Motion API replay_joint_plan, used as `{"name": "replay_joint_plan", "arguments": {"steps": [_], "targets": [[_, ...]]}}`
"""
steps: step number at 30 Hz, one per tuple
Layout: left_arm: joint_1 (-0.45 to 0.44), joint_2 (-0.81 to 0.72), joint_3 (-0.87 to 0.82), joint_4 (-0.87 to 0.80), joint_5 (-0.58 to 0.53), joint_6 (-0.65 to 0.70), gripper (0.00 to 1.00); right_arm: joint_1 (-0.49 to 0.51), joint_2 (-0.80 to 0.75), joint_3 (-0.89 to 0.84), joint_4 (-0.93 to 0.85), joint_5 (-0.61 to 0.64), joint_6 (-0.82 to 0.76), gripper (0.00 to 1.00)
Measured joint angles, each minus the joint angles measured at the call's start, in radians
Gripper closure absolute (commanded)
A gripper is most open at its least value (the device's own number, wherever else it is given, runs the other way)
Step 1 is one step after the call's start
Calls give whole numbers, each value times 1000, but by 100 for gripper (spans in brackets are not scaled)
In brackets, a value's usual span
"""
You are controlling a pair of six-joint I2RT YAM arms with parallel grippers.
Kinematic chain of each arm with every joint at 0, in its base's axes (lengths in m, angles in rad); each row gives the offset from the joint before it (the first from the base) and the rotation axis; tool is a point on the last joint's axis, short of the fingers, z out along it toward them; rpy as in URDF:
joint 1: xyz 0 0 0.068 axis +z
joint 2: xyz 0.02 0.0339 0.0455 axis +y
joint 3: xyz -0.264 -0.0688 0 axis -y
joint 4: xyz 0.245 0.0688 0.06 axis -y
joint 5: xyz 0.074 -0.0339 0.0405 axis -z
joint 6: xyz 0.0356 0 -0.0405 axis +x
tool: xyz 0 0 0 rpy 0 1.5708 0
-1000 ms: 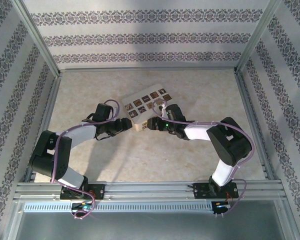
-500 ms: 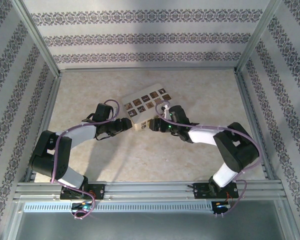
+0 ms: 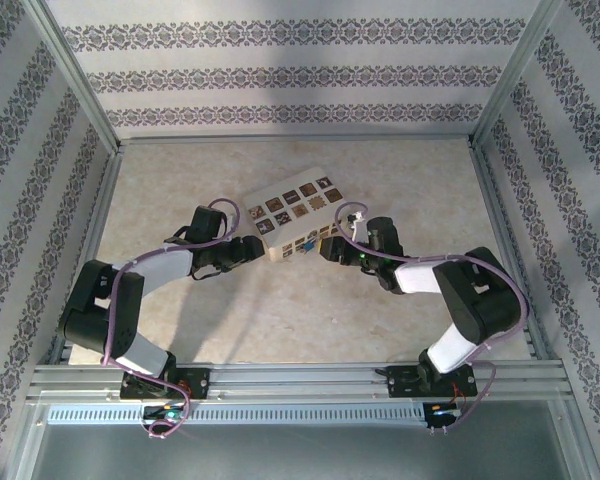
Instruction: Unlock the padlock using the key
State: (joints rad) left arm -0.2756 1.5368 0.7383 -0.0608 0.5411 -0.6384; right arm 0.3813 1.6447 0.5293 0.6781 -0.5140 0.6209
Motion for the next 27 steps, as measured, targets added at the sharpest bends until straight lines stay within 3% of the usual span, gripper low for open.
{"name": "replay_joint_plan", "arguments": {"steps": [4,14,27], "targets": [[0,11,1,0,0,3,31,1,69,2,107,-15,21,39],[0,13,1,-1,0,3,31,3,185,54,257,-29,52,38],[1,-69,59,-97,-18,21,30,36,245,85,303,-38,63,40]]}}
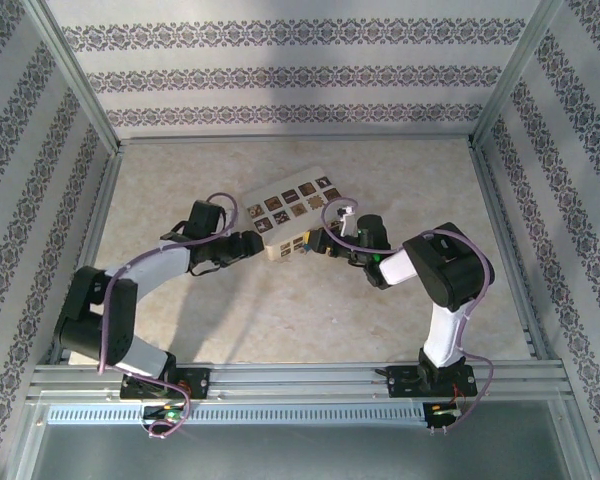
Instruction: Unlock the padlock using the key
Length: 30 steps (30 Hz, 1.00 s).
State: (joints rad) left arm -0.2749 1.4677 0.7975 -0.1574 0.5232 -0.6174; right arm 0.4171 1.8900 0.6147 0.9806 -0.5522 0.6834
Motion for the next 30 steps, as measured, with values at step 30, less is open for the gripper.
{"name": "replay_joint_plan", "arguments": {"steps": [30], "targets": [[-34,377,542,-111,71,96,38,6,79,42,64,-86,-2,48]]}}
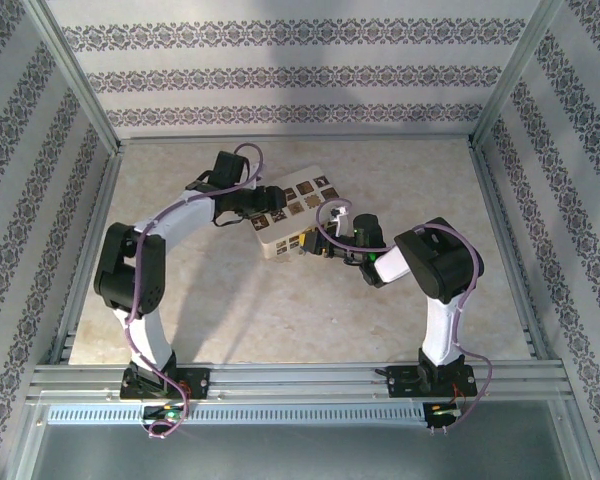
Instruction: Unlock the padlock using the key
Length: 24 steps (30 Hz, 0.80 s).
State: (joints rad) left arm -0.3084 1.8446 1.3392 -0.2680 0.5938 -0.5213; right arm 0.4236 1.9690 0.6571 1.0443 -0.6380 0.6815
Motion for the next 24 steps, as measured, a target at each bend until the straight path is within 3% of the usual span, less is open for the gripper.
{"name": "replay_joint_plan", "arguments": {"steps": [19,24], "targets": [[-6,27,22,-10,-4,18,39,13,29,11,12,-8,-9,63],[-6,29,23,-10,-11,21,39,13,29,11,9,-7,-19,63]]}}
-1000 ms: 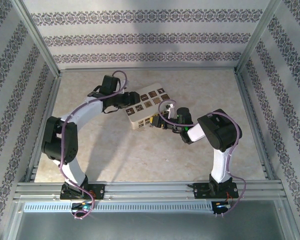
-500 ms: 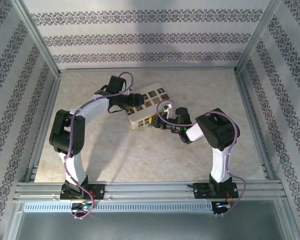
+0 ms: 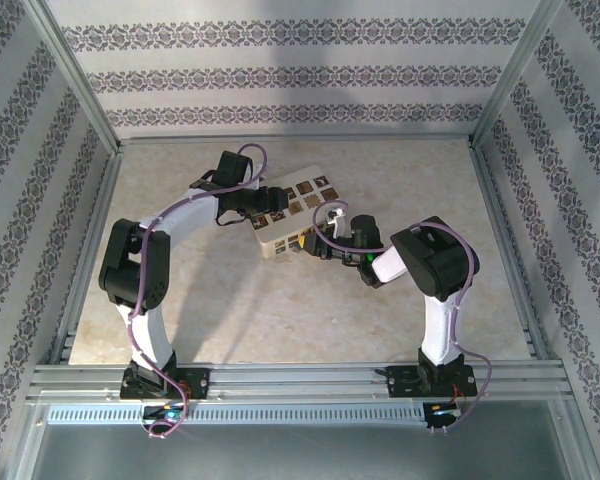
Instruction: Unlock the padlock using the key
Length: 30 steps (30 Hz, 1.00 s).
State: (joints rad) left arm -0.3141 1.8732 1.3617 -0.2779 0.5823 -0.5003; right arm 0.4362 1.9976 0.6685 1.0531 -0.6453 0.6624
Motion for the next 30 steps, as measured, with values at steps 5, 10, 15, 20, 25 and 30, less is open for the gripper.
{"name": "replay_joint_plan", "arguments": {"steps": [5,10,15,20,25,30], "targets": [[0,1,0,0,-4,0,39,0,0,-2,13,-13,6,55],[0,2,0,0,-5,0,39,-6,6,-11,46,-30,18,56],[0,2,0,0,-7,0,39,-14,11,-16,64,-49,23,60],[0,2,0,0,-8,0,39,-15,27,-16,91,-53,24,65],[0,2,3,0,-16,3,39,-16,33,-16,103,-55,24,71],[0,6,7,-1,-22,7,39,-15,34,-16,105,-56,24,79]]}}
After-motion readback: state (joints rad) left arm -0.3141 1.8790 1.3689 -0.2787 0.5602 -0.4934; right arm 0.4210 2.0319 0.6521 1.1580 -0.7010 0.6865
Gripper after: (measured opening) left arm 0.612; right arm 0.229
